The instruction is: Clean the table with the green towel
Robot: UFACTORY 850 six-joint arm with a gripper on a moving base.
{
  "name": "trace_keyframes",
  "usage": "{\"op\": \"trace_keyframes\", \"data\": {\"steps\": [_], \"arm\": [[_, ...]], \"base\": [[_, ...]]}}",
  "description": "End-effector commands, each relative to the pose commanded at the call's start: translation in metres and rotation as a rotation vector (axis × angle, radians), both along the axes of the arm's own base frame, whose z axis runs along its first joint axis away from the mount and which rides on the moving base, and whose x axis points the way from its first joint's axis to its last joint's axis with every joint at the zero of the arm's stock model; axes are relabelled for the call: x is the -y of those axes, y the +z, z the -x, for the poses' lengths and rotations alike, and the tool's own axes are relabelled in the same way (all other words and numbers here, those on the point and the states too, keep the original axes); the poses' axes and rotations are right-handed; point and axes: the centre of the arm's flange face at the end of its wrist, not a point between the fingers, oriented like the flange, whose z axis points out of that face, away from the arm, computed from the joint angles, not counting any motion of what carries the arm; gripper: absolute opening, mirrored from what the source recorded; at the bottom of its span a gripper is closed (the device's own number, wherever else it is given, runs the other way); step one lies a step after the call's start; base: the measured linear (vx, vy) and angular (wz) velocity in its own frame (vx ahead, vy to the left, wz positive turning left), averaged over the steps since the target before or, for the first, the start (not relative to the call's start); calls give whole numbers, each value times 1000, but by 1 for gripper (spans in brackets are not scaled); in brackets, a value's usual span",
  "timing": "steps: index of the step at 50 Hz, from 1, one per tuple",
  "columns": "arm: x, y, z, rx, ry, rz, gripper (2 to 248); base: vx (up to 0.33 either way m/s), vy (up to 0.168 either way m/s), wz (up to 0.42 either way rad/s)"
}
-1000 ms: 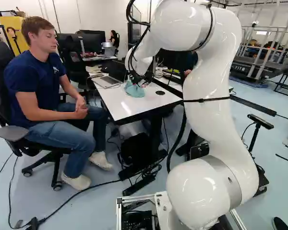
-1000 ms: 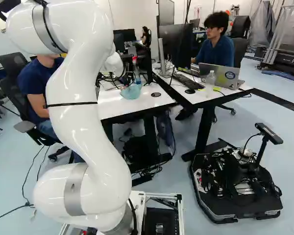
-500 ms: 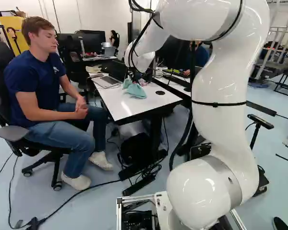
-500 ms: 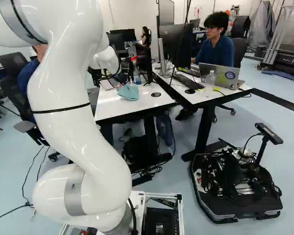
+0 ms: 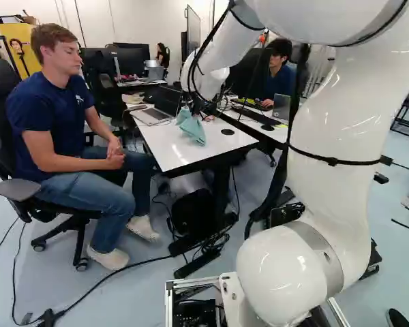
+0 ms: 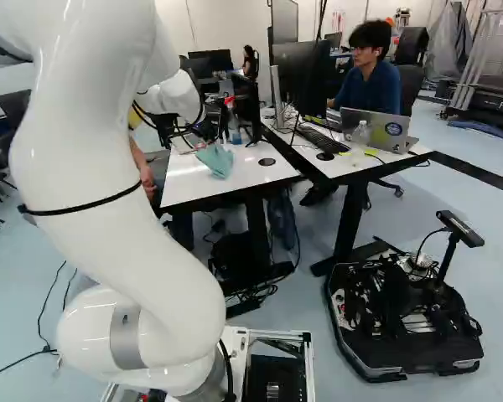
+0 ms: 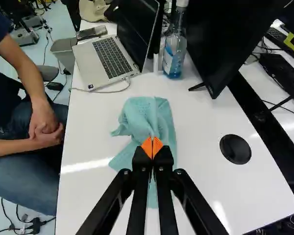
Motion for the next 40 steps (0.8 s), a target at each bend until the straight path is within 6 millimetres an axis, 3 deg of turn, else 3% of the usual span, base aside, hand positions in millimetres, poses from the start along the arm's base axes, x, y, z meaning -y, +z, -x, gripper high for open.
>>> {"op": "trace_keyframes", "data": {"steps": [40], "arm": [[52, 1, 63, -11, -84, 1, 23]], "base": [[0, 0, 0]]}}
